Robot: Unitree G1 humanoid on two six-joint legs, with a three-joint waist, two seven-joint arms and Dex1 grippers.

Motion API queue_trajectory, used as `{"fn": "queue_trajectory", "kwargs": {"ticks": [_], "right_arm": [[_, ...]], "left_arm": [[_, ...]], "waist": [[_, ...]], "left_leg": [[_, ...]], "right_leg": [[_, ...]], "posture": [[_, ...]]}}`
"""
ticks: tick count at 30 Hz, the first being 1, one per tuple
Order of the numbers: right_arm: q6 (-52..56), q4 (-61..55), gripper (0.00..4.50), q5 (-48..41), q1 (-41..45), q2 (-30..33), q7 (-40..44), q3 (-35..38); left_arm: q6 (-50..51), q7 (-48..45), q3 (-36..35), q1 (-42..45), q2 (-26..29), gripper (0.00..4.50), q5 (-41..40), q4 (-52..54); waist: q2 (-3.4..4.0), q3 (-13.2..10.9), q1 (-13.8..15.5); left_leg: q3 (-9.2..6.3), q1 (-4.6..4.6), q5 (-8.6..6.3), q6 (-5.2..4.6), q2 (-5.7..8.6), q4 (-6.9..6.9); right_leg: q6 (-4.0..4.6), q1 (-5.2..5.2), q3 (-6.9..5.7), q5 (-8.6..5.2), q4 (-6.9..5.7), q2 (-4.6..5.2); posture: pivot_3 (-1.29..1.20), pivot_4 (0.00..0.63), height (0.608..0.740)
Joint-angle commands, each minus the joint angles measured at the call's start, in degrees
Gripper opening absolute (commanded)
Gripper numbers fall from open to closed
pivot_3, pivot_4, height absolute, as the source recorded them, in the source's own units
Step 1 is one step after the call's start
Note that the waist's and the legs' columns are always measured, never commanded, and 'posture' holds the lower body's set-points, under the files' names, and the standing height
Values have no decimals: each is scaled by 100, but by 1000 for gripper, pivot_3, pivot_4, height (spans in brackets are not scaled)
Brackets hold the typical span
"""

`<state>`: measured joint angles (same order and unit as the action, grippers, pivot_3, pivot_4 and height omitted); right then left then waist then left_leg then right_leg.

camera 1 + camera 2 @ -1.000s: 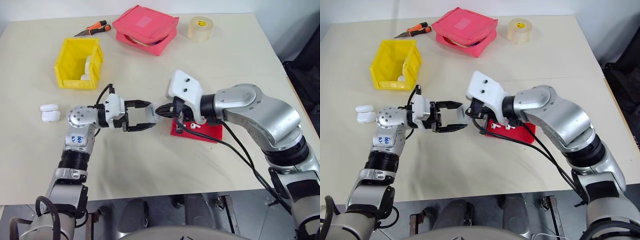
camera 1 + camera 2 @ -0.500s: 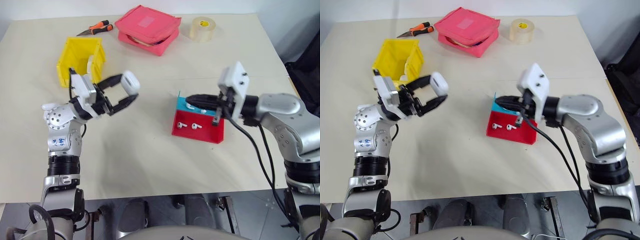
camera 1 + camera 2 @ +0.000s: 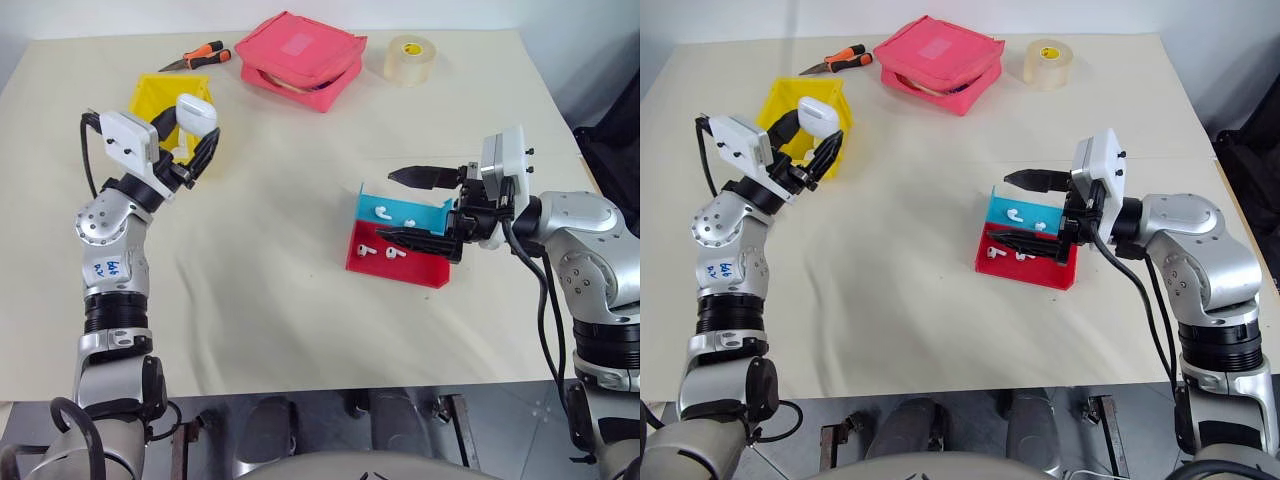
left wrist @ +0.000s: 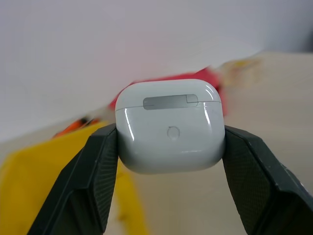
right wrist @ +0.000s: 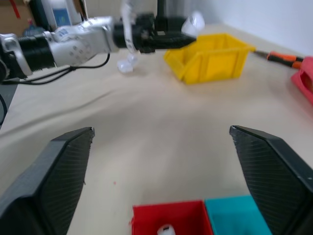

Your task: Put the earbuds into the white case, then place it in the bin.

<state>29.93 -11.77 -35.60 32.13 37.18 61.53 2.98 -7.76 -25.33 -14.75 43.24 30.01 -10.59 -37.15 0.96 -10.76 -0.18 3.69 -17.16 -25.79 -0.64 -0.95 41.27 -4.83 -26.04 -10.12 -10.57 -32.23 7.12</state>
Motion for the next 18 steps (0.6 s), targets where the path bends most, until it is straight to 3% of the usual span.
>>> {"fn": "queue_trajectory", "kwargs": {"ticks": [1,3,8,13,18], "right_arm": [[-231,38,4476,6,210,-51,-10,97],[-308,114,4476,51,252,-70,7,78],[-432,304,4500,206,371,-107,51,-31],[-453,328,4500,266,420,-95,56,1],[-459,329,4500,270,341,11,139,56]], "left_arm": [[-85,783,-246,661,345,2793,212,-975],[-96,979,-211,1005,449,2793,292,-1598],[-518,626,50,1551,458,4423,500,-2614],[-974,-234,134,1361,592,4467,386,-2352],[-758,-1180,-49,446,880,4467,-82,-1054]], "waist": [[0,0,-5],[-1,0,5],[-3,1,10],[-3,1,-66],[-3,1,-179]], "left_leg": [[1,0,0,0,1,-1],[3,-2,0,-1,2,-4],[12,-1,3,-6,9,-5],[14,0,3,-6,7,-6],[20,0,3,-6,6,-9]], "right_leg": [[0,-2,1,0,0,0],[0,-4,0,0,3,0],[-2,-2,-10,1,6,4],[-3,-5,-10,2,2,4],[-3,-14,-8,1,0,4]], "posture": [[0,150,740],[0,150,740],[0,150,740],[0,150,740],[0,150,740]]}}
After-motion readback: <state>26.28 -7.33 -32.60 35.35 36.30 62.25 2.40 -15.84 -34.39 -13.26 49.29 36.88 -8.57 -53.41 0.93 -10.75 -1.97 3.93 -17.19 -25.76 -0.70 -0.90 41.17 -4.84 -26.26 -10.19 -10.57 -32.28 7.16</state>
